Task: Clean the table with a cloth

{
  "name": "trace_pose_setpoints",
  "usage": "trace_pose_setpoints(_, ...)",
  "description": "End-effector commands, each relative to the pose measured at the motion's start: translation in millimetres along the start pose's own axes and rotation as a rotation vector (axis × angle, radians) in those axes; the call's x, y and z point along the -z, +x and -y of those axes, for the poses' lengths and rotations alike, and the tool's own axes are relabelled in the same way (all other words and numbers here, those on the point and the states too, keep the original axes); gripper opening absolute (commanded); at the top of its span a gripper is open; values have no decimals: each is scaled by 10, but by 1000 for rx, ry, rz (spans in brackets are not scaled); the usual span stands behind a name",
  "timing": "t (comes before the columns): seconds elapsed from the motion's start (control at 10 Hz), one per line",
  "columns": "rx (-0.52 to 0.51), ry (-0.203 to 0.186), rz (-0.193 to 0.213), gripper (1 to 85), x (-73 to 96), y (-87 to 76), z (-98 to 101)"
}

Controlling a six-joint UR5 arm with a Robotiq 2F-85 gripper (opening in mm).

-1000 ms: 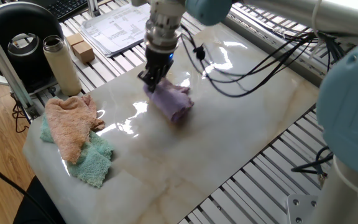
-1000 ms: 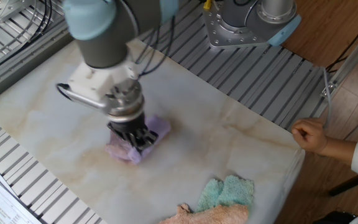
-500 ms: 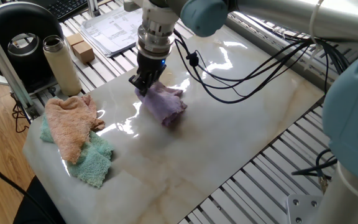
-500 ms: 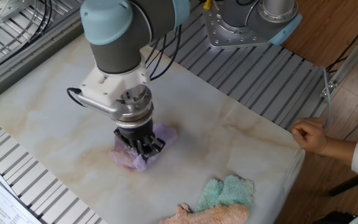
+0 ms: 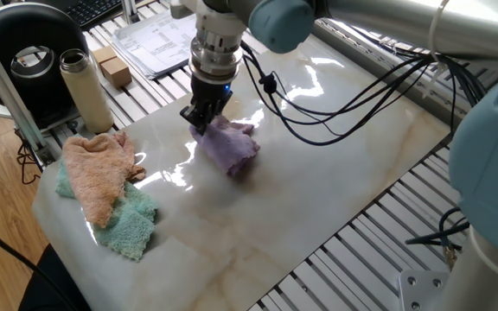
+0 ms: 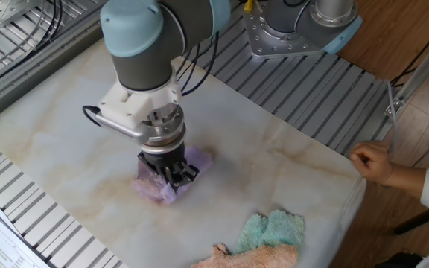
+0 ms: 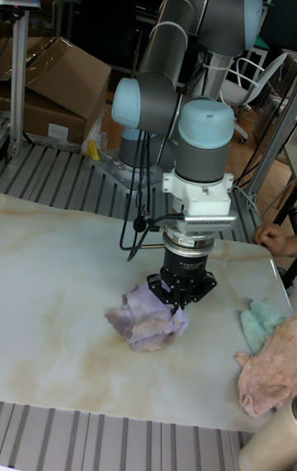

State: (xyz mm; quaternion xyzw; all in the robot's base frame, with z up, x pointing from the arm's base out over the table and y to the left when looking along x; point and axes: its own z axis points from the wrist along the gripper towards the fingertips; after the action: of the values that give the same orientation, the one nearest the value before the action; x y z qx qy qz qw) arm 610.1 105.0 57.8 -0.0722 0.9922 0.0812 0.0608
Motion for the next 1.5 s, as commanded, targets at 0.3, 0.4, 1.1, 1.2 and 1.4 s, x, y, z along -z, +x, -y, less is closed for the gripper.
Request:
trace_pose_setpoints(0.3,98,18,-29,13,59,458,647)
trace_pose_setpoints(0.4,97,14,-35,13,67,488,654)
trace_pose_setpoints(1.1,-12,64,-52,13,-202,237,508)
trace_pose_setpoints(1.2,11,84,-59,13,-232,277,662)
trace_pose_setpoints(1.4,31,84,-66,13,-221,342,788)
